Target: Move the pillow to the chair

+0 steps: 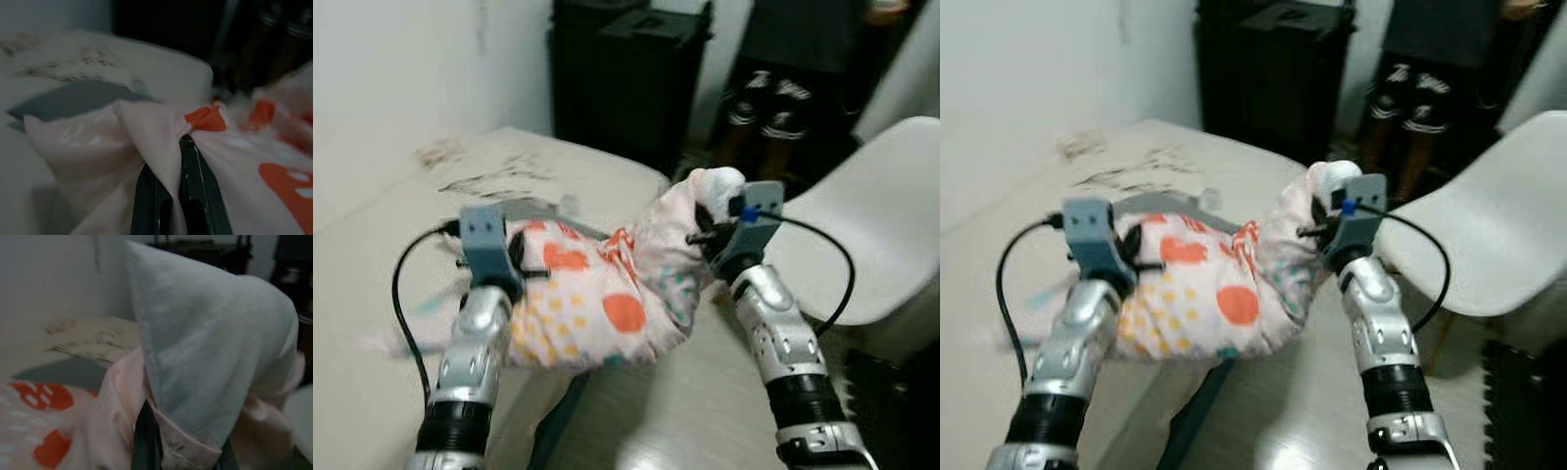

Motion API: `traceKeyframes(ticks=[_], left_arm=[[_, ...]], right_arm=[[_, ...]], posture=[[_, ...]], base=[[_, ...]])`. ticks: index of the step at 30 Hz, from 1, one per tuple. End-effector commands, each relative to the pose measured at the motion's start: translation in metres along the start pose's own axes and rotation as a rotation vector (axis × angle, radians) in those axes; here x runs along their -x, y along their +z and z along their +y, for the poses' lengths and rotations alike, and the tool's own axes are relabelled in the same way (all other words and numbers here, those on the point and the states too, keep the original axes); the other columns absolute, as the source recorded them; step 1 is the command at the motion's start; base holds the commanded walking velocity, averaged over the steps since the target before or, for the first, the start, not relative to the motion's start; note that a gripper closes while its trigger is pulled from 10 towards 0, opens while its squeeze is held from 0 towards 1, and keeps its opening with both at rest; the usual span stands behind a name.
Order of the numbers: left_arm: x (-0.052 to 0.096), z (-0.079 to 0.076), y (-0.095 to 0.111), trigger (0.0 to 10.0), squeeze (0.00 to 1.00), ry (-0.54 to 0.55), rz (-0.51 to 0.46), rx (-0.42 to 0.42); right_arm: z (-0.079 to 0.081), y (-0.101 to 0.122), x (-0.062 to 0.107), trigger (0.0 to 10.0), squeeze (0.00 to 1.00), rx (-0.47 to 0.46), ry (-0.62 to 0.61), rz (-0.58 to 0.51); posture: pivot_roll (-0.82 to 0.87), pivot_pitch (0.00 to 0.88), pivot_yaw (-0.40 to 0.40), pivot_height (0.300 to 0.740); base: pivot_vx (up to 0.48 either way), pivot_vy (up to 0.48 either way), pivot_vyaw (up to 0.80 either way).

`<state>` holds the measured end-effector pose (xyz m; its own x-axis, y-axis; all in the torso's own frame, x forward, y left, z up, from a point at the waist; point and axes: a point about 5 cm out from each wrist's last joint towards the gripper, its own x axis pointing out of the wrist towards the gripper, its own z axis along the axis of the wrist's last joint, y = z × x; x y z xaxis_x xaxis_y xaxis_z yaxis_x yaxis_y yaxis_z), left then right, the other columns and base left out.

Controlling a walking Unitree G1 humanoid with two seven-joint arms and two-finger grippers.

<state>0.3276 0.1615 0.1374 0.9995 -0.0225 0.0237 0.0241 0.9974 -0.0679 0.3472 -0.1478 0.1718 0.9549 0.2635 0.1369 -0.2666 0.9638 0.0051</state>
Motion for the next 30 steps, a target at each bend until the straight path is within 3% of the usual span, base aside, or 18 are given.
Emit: traceKeyframes(ticks=[1, 9, 15, 22, 30], left_arm=[[0.001, -0.007, 0.004, 10.0, 0.00, -0.014, -0.009, 0.013], [0.006, -0.011, -0.004, 10.0, 0.00, -0.021, 0.021, 0.011], [0.017, -0.015, -0.027, 10.0, 0.00, -0.079, 0.074, -0.124], [0.021, -0.022, -0.035, 10.0, 0.00, -0.064, 0.117, -0.056], [0.021, -0.025, -0.032, 10.0, 0.00, -0.071, 0.101, -0.076]], right_arm=[[0.010, -0.001, 0.003, 10.0, 0.00, 0.010, 0.040, -0.004], [0.018, -0.009, 0.009, 10.0, 0.00, -0.015, 0.045, 0.025], [0.027, -0.025, 0.017, 10.0, 0.00, -0.001, 0.063, 0.069], [0.035, -0.040, 0.024, 10.0, 0.00, -0.018, 0.059, 0.117], [0.042, -0.034, 0.022, 10.0, 0.00, -0.034, 0.062, 0.099]], posture=[[0.01, 0.089, -0.016, 0.740], [0.01, 0.087, -0.016, 0.740], [0.01, 0.088, -0.015, 0.740], [0.01, 0.086, -0.013, 0.740], [0.02, 0.083, -0.011, 0.740]], base=[[0.000, 0.000, -0.80], [0.000, 0.000, -0.80], [0.000, 0.000, -0.80], [0.000, 0.000, -0.80], [0.000, 0.000, -0.80]])
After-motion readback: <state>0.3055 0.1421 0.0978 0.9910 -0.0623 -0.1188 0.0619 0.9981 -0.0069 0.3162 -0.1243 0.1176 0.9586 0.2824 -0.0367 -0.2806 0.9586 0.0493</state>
